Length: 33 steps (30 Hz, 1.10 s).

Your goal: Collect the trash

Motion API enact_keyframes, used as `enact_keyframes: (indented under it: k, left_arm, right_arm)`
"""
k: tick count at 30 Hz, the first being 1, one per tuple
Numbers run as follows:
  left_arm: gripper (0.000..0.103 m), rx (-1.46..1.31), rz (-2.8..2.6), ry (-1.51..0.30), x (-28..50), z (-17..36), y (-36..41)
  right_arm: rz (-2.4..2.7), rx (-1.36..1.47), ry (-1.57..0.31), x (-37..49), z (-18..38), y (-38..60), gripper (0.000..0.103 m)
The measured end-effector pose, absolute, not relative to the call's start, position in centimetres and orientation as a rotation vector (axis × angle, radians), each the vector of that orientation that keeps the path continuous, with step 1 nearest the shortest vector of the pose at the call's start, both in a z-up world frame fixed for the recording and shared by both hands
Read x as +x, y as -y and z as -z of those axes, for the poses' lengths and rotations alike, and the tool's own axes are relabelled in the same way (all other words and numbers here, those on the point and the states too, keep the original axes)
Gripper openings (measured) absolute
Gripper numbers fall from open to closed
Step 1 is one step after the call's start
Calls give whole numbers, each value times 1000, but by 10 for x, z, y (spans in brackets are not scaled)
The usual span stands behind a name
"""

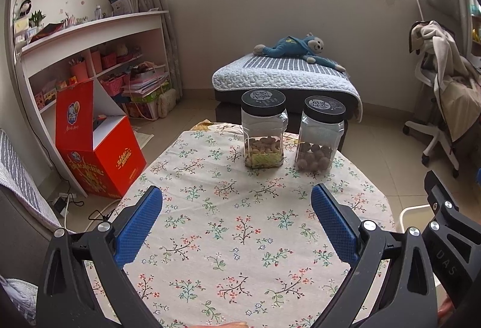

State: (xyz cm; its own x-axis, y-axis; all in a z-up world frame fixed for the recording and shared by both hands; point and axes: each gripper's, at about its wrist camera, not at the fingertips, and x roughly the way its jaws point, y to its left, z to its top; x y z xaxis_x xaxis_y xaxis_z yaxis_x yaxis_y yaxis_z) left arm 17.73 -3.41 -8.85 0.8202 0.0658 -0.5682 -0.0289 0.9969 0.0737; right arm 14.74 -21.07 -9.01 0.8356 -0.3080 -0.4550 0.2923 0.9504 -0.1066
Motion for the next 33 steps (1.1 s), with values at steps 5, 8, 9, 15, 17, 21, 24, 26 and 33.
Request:
enact_keyframes:
  k: [5, 8, 9, 15, 17, 21, 24, 26, 33]
  left_arm:
    - [96, 65, -52, -604, 176, 90, 34]
    - [96, 68, -50, -604, 175, 91, 34]
    - [96, 68, -50, -604, 175, 91, 34]
    - [96, 67, -50, -604, 175, 91, 34]
    - [96, 68, -50, -604, 175, 91, 34]
    - [96, 65, -42, -602, 174, 91, 35]
    - [96, 67, -37, -589, 173, 90, 36]
    - [96, 70, -30, -580, 172, 90, 37]
    - [94, 77, -4, -575, 172, 90, 40]
  right_arm:
    - [317, -32, -492, 148, 91, 211, 96]
    - [315, -31, -499, 148, 92, 211, 96]
    - [315, -32, -501, 148, 93, 211, 96]
    - [311, -32, -513, 150, 95, 213, 96]
    - [311, -32, -518, 151, 96, 213, 96]
    - [308, -30, -529, 153, 97, 213, 96]
    - [307, -30, -535, 154, 99, 213, 96]
    - [307, -27, -540, 154, 100, 214, 96]
    - [307, -22, -537, 154, 99, 215, 96]
